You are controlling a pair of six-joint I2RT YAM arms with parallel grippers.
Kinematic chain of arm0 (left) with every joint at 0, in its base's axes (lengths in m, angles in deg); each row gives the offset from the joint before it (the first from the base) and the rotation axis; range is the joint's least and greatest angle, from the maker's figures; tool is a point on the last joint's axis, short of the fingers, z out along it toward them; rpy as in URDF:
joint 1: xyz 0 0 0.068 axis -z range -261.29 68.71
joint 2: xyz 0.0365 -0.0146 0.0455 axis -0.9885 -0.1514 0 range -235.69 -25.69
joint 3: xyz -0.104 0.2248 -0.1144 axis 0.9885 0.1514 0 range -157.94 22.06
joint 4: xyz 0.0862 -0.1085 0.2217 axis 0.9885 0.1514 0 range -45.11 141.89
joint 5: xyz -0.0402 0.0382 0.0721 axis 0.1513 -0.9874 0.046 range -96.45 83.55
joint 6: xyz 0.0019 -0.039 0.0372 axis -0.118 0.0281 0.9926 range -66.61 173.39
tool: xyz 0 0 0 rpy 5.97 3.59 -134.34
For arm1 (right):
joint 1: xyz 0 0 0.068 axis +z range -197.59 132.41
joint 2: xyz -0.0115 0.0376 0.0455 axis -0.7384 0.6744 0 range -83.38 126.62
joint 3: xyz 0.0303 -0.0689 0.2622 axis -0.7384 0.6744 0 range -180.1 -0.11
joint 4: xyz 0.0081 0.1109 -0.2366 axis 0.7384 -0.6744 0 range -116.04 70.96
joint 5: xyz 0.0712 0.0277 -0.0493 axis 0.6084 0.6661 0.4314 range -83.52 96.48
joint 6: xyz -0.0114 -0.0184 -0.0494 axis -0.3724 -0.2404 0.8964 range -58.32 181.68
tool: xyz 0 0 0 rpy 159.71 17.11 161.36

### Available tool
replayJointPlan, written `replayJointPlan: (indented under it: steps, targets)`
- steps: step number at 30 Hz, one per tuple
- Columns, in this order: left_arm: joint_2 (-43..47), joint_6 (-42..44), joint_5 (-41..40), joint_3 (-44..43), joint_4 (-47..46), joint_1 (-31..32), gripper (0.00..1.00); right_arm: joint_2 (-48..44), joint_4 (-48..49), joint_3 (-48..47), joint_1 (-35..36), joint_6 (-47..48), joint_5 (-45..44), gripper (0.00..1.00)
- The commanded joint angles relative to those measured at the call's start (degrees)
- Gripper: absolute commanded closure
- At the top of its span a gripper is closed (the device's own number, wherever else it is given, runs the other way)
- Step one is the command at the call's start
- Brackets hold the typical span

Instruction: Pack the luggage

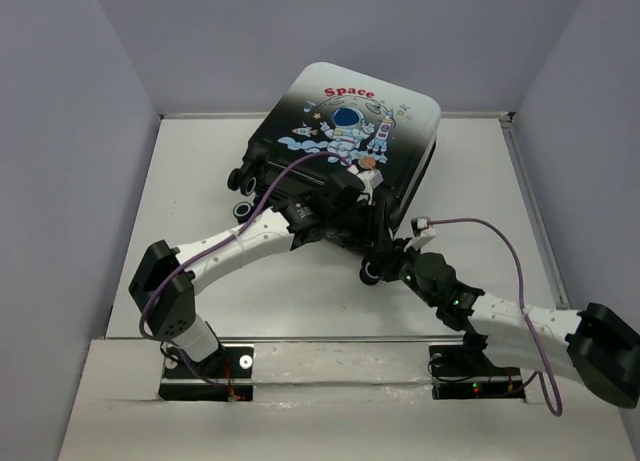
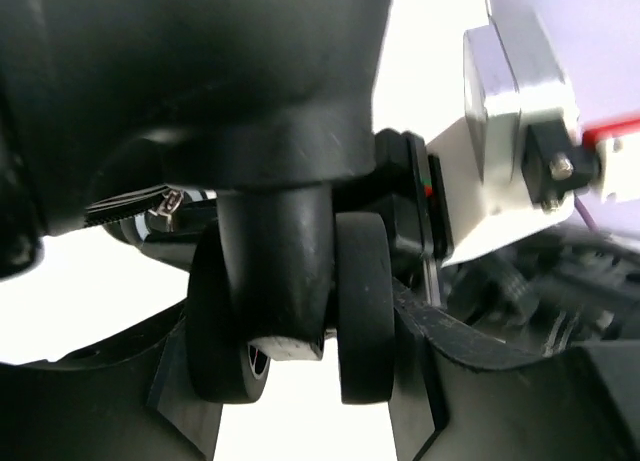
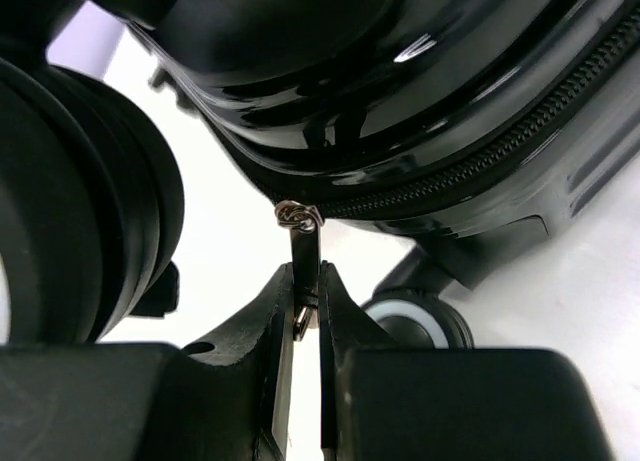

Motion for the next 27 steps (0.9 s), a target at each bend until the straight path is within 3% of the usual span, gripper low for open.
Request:
replayJointPlan:
  steps: [1,5,8,9,10,11,12,14,15,18,19,22,23,26,27]
  targets:
    - [-1.8,1.44,7.07,-15.2,-29.46,0.35,0.87,10.76,28.28,1.89,7.9,-3.24,6.09,0.93]
    - [-5.39,-1.82,9.53,-19.95,-31.14,1.74,0.88,25.17,55.75,-0.38,7.9,-3.33,-0.42,0.93]
    - [-6.98,-1.38,9.01,-22.59,-29.65,3.94,0.88,35.96,69.49,-5.3,7.9,-6.41,-3.94,0.93]
    - [-6.82,-0.51,8.92,-22.25,-29.03,4.21,0.84,37.14,70.16,-6.27,7.9,-7.89,-5.86,0.93]
    - [-5.33,0.28,7.96,-21.46,-26.85,4.21,0.67,37.59,70.17,-6.1,7.9,-9.65,-7.1,0.93]
    - [-4.1,1.59,6.74,-20.67,-26.83,4.21,0.67,37.59,70.17,-5.49,7.9,-9.58,-7.11,0.93]
    - [-2.7,3.52,4.72,-19.79,-22.13,4.13,0.38,36.46,70.08,-4.36,7.9,-9.23,-7.72,0.93]
    - [1.25,10.2,-0.02,-15.75,-17.71,3.95,0.11,34.96,70.08,1.07,7.9,-10.27,-10.0,0.93]
    - [5.8,11.7,-4.31,-14.0,-16.12,3.69,0.03,33.22,69.9,2.76,7.9,-10.28,-10.97,0.93]
    - [16.71,16.45,-15.91,-5.57,-8.76,2.02,0.01,29.0,66.84,7.25,7.9,-10.37,-12.39,0.93]
    - [22.14,17.5,-23.96,-4.06,-6.98,1.32,0.01,27.59,65.0,7.69,7.9,-9.93,-12.12,0.93]
    - [29.81,17.6,-31.05,1.11,0.11,-3.5,0.01,20.41,54.81,8.05,7.9,-9.84,-11.59,0.93]
    - [31.75,17.52,-32.46,2.36,1.98,-6.22,0.01,18.28,51.83,7.79,7.9,-9.49,-11.42,0.93]
    - [37.91,20.66,-32.92,7.54,6.91,-25.06,0.01,9.66,36.82,6.65,7.9,-8.44,-12.12,0.93]
    - [38.1,21.55,-32.31,8.68,7.27,-28.71,0.01,7.73,34.68,6.03,7.9,-7.74,-12.12,0.93]
